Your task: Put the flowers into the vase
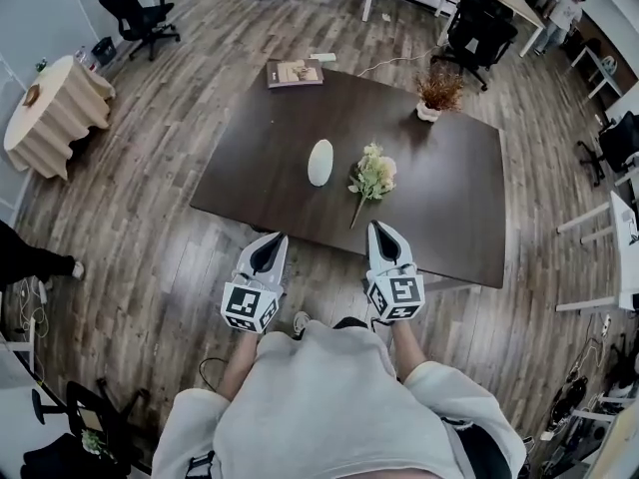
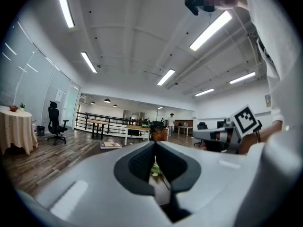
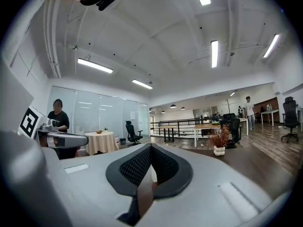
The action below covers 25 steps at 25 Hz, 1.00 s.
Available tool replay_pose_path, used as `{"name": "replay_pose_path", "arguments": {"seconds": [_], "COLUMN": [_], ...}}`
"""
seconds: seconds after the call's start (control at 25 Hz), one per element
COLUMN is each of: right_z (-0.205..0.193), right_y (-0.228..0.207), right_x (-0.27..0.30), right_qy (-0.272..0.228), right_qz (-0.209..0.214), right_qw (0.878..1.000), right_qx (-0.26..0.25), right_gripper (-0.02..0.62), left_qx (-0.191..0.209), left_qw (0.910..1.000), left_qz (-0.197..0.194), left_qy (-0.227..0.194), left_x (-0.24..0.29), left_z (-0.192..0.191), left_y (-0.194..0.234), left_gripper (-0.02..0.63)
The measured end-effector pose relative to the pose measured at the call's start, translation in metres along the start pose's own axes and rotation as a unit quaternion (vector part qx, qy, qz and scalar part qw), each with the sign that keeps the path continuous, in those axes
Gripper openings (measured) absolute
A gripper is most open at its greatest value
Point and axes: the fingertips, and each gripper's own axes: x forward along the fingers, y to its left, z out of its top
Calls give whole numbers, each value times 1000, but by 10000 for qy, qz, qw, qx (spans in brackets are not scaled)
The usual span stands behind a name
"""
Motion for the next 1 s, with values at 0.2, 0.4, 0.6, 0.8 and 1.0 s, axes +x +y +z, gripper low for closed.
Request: {"name": "replay_pose_path", "arguments": {"seconds": [0.2,0.4,0.6,0.8,1.0], "right_z": [-8,-16,-28,-31,-19], "right_y": [-3,-10,-26,-58,-103], "right_x": [7,18,36,74,119], "right_qy": [104,174,272,287,164], "right_qz": [-156,-200,-163,-143,-155], "right_qw": [9998,9996,9994,9992,9992], "right_qx": [72,97,143,233,316], "right_gripper": [-3,-2,-2,-2,-2], "left_qx": [-24,-71,-148,-74,-2], "left_qw": [10000,9999,9998,9998,9996], "left_qz": [-82,-92,-24,150,276], "left_qy": [12,71,123,115,46], "left_x": [8,20,44,87,142], "left_z": [-1,-10,-21,-19,-11], "left_y": [12,17,25,43,61], "left_gripper": [9,9,9,9,10]}}
